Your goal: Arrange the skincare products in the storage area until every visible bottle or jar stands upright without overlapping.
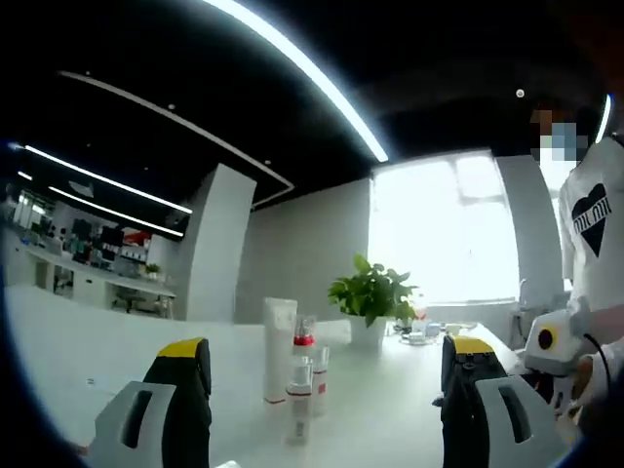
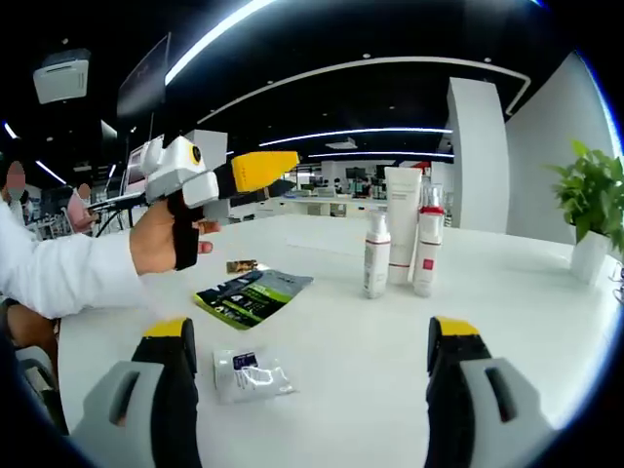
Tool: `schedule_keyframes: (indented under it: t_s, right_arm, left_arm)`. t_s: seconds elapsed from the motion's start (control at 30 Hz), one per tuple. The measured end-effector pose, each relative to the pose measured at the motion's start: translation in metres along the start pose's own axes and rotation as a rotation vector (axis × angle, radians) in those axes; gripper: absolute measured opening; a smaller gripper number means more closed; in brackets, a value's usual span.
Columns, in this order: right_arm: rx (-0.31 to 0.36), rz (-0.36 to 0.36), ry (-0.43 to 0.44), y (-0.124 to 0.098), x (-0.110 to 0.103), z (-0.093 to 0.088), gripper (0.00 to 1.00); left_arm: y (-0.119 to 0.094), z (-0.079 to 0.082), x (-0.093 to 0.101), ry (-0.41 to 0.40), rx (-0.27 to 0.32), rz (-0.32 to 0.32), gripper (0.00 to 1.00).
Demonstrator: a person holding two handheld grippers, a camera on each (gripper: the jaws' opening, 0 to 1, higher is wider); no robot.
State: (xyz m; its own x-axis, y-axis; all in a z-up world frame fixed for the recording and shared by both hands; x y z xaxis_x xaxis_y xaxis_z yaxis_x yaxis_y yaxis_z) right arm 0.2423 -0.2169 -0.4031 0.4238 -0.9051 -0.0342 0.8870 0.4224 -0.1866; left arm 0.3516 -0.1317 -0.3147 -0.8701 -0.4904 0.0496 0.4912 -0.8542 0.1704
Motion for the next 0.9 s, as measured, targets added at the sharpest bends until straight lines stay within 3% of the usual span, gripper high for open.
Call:
schedule_keyframes:
  t_s: [0.17,0.67,0.9]
  right_arm:
    - [-0.005,0.003,-0.004,0.005,-0.006,0.000,0.99]
    - [-0.007,-0.002,-0.020,0.004,-0.008,0.004,0.99]
    - [-0.010,-0.003,-0.010,0.007,-0.009,0.002,0.98]
  left_arm:
    - [-0.008,-0.001,0.006,0.020,-0.035,-0.055,1.00]
    - [-0.016,-0.007,0.019,0.052,-0.101,-0.119,1.00]
    - [-0.024,-0.012,0.035,0.063,-0.156,-0.204,1.00]
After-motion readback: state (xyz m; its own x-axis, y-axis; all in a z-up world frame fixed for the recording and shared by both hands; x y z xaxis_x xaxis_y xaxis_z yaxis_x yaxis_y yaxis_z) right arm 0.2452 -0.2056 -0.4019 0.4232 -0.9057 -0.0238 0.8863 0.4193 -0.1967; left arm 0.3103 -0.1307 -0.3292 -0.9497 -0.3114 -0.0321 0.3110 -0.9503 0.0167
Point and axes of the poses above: the point that each gripper's makers call its tool centre point, and the gripper's own axes: y roughly forward along the fingers, x roughly to its right, z roughly out of its top, the point moved 2 cm from there along -y, roughly backward along the fingers, and after that the axes turned 5 degrees about y, right-handed, at the moved point
